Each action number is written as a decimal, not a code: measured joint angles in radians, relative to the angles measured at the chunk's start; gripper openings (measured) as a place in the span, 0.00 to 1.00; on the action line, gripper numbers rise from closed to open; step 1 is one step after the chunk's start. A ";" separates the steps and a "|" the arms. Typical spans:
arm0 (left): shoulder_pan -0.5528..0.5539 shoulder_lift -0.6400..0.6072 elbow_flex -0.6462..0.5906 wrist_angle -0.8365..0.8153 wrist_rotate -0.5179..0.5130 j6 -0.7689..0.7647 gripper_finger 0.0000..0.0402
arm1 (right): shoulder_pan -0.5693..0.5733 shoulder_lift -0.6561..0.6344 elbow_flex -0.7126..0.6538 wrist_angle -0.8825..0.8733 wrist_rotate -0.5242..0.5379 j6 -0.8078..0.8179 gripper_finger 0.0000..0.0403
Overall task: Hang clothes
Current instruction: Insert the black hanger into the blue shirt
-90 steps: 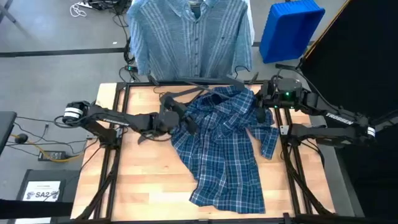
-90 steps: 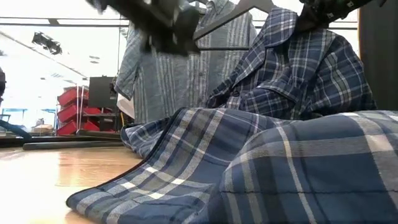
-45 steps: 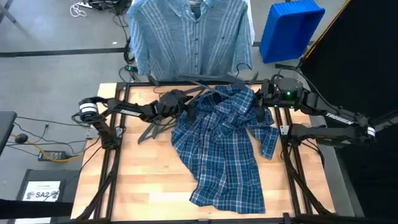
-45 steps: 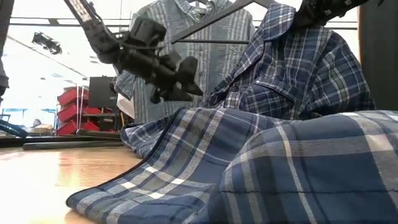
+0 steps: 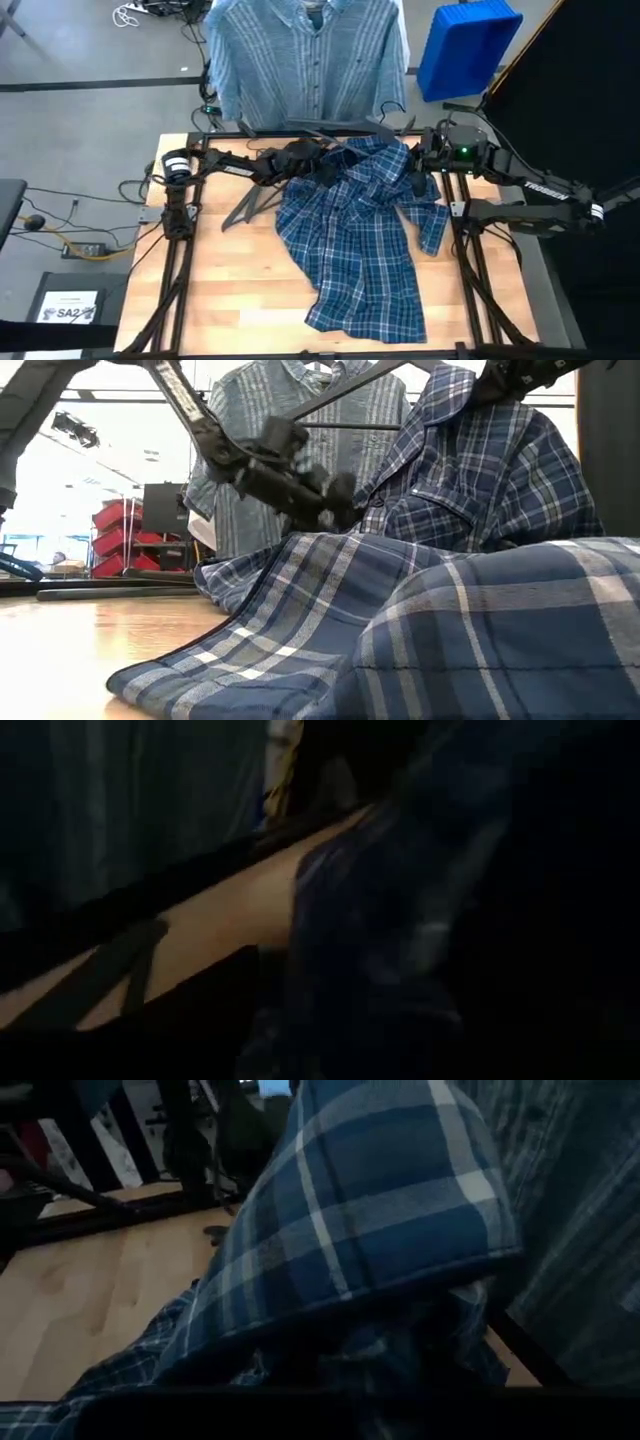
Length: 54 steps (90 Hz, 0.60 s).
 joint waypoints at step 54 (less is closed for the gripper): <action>0.016 -0.109 0.032 -0.375 -0.116 0.097 0.00 | 0.001 -0.139 -0.002 -0.095 0.004 0.009 0.00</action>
